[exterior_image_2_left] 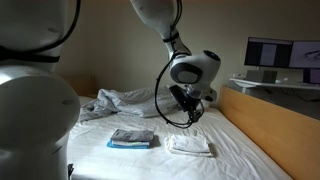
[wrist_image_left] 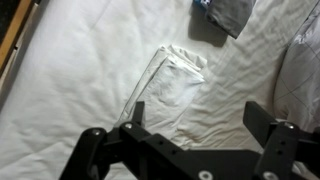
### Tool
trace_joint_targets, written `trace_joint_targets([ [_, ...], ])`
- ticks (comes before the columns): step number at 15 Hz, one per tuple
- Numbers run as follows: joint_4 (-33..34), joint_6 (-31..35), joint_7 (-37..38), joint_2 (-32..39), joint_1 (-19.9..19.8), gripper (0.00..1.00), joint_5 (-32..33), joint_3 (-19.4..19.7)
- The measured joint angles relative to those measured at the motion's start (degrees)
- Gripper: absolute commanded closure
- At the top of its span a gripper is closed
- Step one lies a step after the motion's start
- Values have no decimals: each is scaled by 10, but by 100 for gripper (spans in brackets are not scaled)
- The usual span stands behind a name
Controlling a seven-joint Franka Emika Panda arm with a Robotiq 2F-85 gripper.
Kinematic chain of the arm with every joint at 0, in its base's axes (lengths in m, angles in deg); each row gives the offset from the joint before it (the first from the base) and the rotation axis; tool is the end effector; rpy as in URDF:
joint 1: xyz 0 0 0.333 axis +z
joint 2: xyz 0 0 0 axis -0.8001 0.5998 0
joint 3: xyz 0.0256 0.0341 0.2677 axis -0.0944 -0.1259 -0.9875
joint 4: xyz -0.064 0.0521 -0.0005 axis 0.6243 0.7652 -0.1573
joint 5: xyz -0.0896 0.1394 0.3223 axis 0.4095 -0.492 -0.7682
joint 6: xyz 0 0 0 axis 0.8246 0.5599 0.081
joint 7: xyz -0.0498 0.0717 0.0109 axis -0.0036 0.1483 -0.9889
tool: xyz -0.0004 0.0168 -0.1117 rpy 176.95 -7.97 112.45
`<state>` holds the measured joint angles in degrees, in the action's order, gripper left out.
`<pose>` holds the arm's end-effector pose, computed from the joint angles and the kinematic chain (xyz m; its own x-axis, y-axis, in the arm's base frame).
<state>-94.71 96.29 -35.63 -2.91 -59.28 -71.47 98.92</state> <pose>0.4743 -0.1511 0.2727 0.8144 -0.5726 0.0938 -0.4633 -0.7390 -0.4890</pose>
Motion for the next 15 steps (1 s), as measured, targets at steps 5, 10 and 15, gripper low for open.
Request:
trace_joint_targets([
  [5, 41, 8, 1, 64, -5, 0, 0, -14],
  [10, 91, 29, 7, 129, -13, 0, 6, -28],
  [15, 136, 51, 49, 186, -14, 0, 45, -35],
])
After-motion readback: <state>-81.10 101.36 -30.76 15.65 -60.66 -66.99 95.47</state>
